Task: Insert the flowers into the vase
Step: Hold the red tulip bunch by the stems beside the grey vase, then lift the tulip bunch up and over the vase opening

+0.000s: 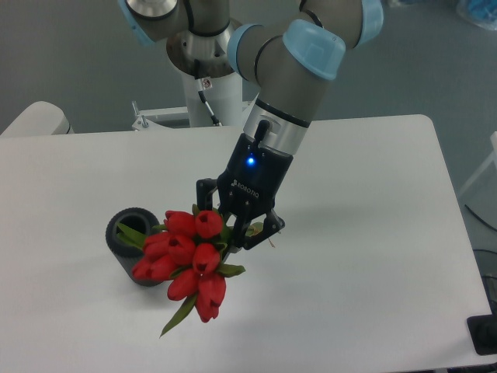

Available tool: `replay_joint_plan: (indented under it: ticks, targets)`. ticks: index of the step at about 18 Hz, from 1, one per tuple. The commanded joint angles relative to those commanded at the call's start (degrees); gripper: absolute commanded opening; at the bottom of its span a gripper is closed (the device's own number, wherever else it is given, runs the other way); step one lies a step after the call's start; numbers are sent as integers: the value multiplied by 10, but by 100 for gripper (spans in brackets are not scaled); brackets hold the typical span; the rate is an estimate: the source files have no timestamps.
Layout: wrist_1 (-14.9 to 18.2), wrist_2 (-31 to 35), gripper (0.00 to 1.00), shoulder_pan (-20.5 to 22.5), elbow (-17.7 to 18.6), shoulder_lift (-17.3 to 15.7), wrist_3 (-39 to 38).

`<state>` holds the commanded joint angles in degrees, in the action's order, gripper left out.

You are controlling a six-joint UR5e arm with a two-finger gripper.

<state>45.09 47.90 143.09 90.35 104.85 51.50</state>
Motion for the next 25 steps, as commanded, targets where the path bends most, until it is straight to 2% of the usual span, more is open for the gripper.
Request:
replay_joint_plan:
  ticks: [19, 22, 25]
  targets:
    - [-3, -4, 22, -3, -4, -2, -37]
    - [-4, -60, 22, -5, -5, 0, -29]
    - [-19, -112, 22, -7, -9, 14, -24]
